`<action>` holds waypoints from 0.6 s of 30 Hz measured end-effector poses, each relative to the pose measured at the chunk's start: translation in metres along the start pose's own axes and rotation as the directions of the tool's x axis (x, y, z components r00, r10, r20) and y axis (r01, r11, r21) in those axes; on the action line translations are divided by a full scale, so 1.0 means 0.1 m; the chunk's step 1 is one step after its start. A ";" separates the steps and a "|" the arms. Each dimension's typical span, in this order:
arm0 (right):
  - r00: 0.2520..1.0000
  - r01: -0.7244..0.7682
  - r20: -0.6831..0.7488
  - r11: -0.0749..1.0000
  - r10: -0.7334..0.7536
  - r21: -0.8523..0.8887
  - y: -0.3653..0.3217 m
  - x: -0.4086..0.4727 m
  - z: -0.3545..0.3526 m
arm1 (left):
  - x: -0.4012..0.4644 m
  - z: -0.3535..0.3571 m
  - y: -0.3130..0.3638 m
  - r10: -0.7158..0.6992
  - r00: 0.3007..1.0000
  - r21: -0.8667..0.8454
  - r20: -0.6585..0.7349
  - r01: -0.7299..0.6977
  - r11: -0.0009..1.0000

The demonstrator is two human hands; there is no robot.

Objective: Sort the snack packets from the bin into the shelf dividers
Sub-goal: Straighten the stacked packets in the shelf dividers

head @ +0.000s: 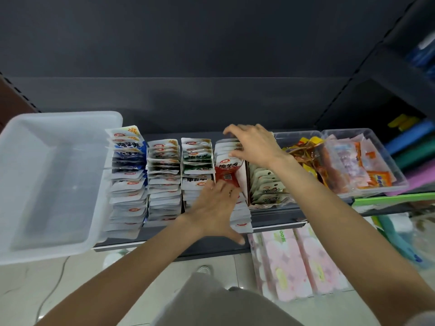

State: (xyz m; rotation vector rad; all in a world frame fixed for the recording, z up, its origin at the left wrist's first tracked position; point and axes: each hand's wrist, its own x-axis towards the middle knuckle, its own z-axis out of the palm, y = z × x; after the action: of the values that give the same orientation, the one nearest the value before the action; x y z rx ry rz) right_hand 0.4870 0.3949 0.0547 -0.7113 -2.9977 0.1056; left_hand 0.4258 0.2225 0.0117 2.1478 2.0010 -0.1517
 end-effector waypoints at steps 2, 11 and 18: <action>1.000 0.011 -0.008 1.000 -0.011 0.020 0.01 -0.02 0.02 | 0.00 0.02 0.05 0.023 0.997 0.048 0.072 -0.027 0.999; 0.988 0.152 0.005 0.983 -0.153 0.102 0.22 -0.02 0.05 | 0.13 -0.05 0.14 -0.123 0.988 0.099 -0.090 0.131 0.986; 0.967 0.253 -0.004 0.952 -0.256 0.172 0.29 -0.04 0.00 | 0.32 -0.24 0.11 -0.341 0.883 0.096 -0.323 0.389 0.916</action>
State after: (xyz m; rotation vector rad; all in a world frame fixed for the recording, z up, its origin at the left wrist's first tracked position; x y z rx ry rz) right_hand 0.5038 0.4189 0.0518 -0.3047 -3.0170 0.3528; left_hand 0.4382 0.2582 0.0290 1.9469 2.6479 -0.0401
